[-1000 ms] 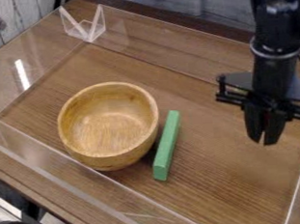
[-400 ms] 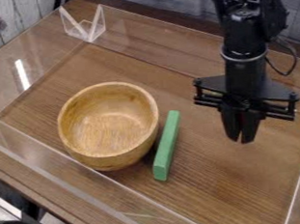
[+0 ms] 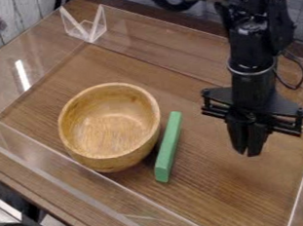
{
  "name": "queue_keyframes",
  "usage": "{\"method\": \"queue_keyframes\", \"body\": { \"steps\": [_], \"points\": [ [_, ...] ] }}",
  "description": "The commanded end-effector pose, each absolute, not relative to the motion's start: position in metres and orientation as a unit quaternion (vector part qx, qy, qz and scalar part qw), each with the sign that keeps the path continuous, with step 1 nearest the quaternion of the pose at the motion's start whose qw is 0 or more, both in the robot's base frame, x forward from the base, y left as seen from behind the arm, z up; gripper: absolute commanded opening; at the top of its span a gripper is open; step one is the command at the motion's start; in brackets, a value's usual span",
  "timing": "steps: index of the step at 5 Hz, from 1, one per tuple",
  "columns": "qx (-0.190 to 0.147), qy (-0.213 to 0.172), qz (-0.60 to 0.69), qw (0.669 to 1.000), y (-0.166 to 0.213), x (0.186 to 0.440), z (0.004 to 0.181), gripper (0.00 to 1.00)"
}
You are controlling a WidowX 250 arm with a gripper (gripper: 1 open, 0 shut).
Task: Move the red fruit to the right
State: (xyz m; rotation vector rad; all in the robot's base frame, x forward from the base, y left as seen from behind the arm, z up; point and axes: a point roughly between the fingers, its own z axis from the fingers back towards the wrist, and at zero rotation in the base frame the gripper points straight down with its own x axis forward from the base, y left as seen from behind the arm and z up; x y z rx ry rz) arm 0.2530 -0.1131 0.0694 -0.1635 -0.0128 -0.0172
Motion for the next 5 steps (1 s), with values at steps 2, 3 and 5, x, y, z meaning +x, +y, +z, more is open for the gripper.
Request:
{"method": "queue_keyframes", "body": {
  "steps": [2,3,5],
  "points": [
    [-0.086,-0.013,-0.022,0.996,-0.087,0.264,0.045,1.0],
    [-0.082,-0.012,-0.056,0.995,-0.081,0.257,0.066,1.0],
    [-0.068,-0.026,-0.057,0.996,-0.08,0.255,0.088,1.0]
  ]
}}
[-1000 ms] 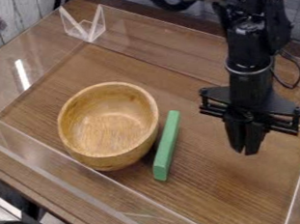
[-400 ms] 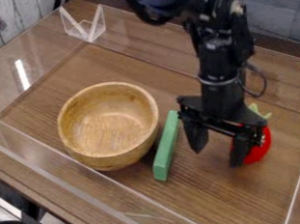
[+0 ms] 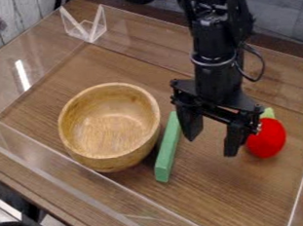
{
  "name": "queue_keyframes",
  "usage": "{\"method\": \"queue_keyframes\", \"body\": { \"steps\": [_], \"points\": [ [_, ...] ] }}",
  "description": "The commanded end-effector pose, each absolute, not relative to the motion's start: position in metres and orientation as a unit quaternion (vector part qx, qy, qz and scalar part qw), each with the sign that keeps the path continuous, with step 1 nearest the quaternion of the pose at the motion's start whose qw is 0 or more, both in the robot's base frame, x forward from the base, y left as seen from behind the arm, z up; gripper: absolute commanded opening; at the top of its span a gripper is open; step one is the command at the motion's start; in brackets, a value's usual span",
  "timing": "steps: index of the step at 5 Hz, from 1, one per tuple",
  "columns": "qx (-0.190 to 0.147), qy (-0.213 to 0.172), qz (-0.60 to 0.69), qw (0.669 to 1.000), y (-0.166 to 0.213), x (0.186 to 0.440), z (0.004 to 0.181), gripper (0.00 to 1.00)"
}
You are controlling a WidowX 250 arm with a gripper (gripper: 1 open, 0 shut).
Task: Move the red fruit to the right
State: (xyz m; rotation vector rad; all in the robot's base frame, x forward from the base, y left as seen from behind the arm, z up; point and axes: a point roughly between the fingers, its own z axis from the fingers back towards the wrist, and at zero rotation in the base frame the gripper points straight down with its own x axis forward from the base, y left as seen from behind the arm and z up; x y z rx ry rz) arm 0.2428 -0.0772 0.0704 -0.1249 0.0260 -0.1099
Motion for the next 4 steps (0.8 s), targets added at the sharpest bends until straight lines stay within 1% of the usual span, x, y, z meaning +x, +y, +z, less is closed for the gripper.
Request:
{"method": "queue_keyframes", "body": {
  "steps": [1,3,4],
  "points": [
    [-0.064,-0.02,-0.028,0.997,-0.0834,0.2517,0.0855,1.0],
    [-0.058,-0.004,-0.069,0.996,-0.0841,0.2507,0.0795,1.0],
    [-0.055,0.0,-0.044,0.998,-0.0802,0.2505,0.0811,1.0]
  ]
}}
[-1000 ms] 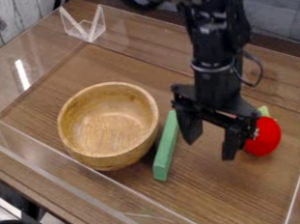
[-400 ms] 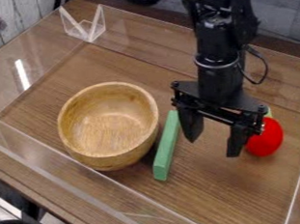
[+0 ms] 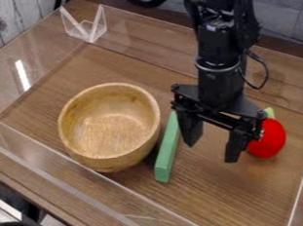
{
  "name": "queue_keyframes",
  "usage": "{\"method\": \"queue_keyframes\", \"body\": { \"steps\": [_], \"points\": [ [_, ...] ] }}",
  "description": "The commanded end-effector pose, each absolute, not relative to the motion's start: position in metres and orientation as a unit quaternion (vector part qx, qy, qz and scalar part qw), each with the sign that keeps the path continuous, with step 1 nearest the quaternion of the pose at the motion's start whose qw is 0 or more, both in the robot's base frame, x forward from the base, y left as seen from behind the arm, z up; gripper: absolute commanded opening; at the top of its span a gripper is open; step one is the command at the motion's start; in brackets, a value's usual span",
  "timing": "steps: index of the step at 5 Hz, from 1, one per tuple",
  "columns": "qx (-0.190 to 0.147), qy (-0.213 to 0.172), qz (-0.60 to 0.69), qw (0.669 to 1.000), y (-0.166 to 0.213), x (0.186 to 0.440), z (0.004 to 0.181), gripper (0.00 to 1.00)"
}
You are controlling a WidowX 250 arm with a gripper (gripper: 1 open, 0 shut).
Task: Move the red fruit to the right
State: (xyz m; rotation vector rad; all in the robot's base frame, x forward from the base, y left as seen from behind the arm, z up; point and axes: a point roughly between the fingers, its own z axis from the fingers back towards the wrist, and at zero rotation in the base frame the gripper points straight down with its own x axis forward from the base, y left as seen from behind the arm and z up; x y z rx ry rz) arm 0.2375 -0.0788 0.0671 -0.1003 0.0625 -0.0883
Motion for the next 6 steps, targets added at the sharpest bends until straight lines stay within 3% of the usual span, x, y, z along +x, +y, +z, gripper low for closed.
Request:
{"method": "queue_keyframes", "body": {
  "steps": [1,3,6],
  "points": [
    [-0.052,0.003,-0.019,0.998,-0.076,0.25,0.083,1.0],
    [-0.048,-0.005,-0.014,0.999,-0.047,0.252,0.08,1.0],
    [-0.043,-0.003,-0.022,0.999,-0.061,0.252,0.066,1.0]
  ]
}}
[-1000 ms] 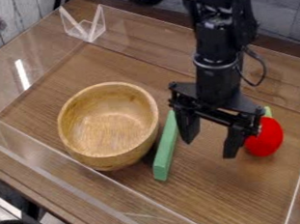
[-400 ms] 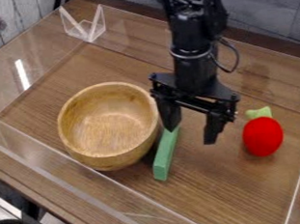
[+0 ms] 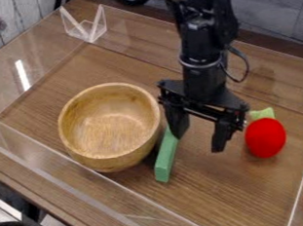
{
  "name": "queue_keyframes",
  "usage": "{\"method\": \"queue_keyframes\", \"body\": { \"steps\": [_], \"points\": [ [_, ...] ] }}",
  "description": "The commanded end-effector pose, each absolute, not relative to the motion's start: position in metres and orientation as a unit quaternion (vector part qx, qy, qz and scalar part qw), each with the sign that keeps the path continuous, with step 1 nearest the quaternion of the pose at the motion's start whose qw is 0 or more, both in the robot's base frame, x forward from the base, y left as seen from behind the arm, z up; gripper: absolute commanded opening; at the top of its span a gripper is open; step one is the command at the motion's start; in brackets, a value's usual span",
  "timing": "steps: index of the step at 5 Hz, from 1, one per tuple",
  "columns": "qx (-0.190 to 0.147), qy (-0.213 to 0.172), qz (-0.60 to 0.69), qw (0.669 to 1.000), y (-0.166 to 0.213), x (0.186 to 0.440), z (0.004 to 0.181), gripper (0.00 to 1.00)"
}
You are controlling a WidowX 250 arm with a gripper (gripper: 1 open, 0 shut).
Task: Move the red fruit to the right
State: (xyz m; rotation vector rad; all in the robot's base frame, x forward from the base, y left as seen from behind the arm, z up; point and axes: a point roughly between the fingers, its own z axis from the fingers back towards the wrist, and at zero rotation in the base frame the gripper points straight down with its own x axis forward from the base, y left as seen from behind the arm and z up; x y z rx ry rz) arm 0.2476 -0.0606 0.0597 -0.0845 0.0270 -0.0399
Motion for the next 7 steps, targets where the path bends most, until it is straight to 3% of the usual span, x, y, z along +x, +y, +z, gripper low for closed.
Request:
{"method": "queue_keyframes", "body": {
  "steps": [1,2,4,5,6,7],
  "points": [
    [-0.04,-0.003,-0.021,0.999,-0.052,0.263,0.063,1.0],
    [-0.038,-0.002,-0.019,0.999,-0.042,0.273,0.062,1.0],
    [-0.036,-0.004,-0.093,0.995,-0.036,0.274,0.077,1.0],
    [-0.034,-0.008,-0.089,0.995,-0.045,0.272,0.071,1.0],
    [-0.033,-0.013,-0.075,0.997,-0.043,0.269,0.084,1.0],
    [-0.029,-0.043,-0.049,0.997,-0.033,0.271,0.108,1.0]
  ]
}}
